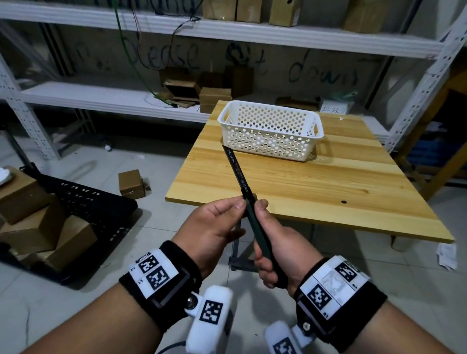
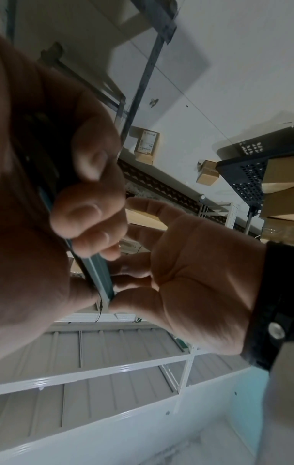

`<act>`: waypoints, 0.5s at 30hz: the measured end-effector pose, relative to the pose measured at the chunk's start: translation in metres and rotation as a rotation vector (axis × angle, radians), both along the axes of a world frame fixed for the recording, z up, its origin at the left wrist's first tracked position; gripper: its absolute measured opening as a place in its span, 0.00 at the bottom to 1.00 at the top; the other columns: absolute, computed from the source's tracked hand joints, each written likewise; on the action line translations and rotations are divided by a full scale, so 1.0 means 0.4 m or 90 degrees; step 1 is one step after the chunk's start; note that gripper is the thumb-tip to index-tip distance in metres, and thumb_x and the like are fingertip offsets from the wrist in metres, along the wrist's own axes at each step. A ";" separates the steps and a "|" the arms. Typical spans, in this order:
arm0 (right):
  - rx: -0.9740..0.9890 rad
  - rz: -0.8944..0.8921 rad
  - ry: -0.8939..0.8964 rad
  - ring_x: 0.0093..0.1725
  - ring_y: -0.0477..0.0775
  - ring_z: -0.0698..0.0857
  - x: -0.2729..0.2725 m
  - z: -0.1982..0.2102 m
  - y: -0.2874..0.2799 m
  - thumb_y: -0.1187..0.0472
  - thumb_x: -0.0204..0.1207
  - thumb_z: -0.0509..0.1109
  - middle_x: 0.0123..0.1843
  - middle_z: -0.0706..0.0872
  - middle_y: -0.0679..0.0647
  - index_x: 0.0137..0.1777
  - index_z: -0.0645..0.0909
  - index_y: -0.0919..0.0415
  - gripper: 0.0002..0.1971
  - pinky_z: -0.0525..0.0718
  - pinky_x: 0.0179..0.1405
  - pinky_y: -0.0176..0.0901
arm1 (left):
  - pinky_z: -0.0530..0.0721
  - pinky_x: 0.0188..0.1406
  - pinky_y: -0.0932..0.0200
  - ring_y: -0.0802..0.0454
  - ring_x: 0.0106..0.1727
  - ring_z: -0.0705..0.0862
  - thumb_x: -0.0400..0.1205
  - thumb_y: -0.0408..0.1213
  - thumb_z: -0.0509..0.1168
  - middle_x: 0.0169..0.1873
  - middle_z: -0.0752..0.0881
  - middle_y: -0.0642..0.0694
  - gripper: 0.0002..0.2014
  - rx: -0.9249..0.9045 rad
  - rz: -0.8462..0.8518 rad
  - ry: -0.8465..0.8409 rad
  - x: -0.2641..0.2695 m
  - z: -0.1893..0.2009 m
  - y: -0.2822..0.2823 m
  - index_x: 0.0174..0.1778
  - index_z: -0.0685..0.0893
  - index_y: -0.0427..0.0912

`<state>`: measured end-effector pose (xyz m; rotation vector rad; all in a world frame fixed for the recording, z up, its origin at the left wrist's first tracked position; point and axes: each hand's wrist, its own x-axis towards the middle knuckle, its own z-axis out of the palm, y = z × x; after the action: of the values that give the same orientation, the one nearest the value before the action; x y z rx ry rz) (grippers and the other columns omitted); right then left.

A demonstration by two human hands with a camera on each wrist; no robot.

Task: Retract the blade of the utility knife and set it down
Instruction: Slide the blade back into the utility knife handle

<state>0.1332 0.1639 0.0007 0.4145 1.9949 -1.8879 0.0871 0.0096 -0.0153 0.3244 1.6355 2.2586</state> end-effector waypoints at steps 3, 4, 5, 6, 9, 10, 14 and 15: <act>0.001 0.003 0.016 0.17 0.54 0.69 0.001 0.005 0.000 0.14 0.60 0.62 0.21 0.71 0.55 0.27 0.76 0.56 0.40 0.68 0.21 0.40 | 0.68 0.82 0.25 0.41 0.77 0.83 0.82 0.48 0.71 0.68 0.91 0.40 0.20 0.024 -0.020 -0.019 0.000 0.004 -0.007 0.64 0.91 0.39; 0.000 0.002 0.020 0.17 0.54 0.69 0.002 0.006 0.001 0.15 0.60 0.63 0.21 0.71 0.55 0.27 0.76 0.56 0.39 0.69 0.21 0.40 | 0.68 0.82 0.25 0.39 0.77 0.83 0.82 0.47 0.71 0.69 0.91 0.39 0.19 0.027 -0.022 -0.020 0.001 0.004 -0.008 0.63 0.92 0.39; -0.001 0.002 0.025 0.17 0.54 0.69 0.004 0.007 0.002 0.15 0.61 0.63 0.21 0.72 0.56 0.27 0.76 0.56 0.39 0.69 0.22 0.40 | 0.68 0.82 0.25 0.38 0.77 0.83 0.84 0.45 0.70 0.69 0.91 0.39 0.17 0.028 -0.023 -0.019 0.001 0.004 -0.009 0.63 0.92 0.39; -0.003 0.003 0.029 0.17 0.53 0.69 0.005 0.007 0.003 0.16 0.61 0.63 0.21 0.72 0.56 0.28 0.77 0.56 0.39 0.69 0.22 0.40 | 0.68 0.82 0.25 0.37 0.77 0.82 0.84 0.44 0.69 0.69 0.91 0.38 0.16 0.030 -0.020 -0.021 0.001 0.003 -0.009 0.63 0.92 0.39; -0.013 0.006 0.041 0.17 0.54 0.70 0.005 0.009 0.007 0.18 0.64 0.65 0.21 0.73 0.56 0.31 0.79 0.58 0.38 0.70 0.22 0.40 | 0.68 0.82 0.25 0.37 0.77 0.83 0.84 0.44 0.70 0.68 0.91 0.38 0.17 0.044 -0.012 -0.036 0.002 0.005 -0.006 0.65 0.90 0.38; -0.017 0.006 0.044 0.17 0.54 0.70 0.006 0.011 0.008 0.19 0.65 0.66 0.21 0.73 0.56 0.33 0.80 0.59 0.37 0.70 0.22 0.40 | 0.68 0.82 0.25 0.38 0.76 0.84 0.84 0.43 0.69 0.68 0.91 0.38 0.18 0.049 -0.010 -0.040 0.003 0.006 -0.005 0.65 0.90 0.38; -0.040 0.003 0.049 0.18 0.53 0.68 0.009 0.015 0.008 0.22 0.68 0.67 0.21 0.73 0.56 0.34 0.80 0.60 0.36 0.68 0.22 0.40 | 0.68 0.82 0.26 0.40 0.74 0.86 0.84 0.42 0.67 0.67 0.92 0.38 0.16 0.061 -0.005 -0.049 0.007 0.010 -0.001 0.64 0.90 0.39; -0.045 0.003 0.051 0.17 0.53 0.68 0.009 0.016 0.008 0.23 0.69 0.67 0.21 0.72 0.56 0.34 0.79 0.60 0.35 0.68 0.22 0.40 | 0.68 0.82 0.26 0.40 0.74 0.86 0.85 0.42 0.67 0.67 0.92 0.38 0.16 0.060 -0.003 -0.048 0.008 0.011 -0.001 0.64 0.90 0.39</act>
<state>0.1369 0.1671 0.0070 0.3203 1.9691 -1.9954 0.0902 0.0092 -0.0109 0.2620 1.4930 2.3200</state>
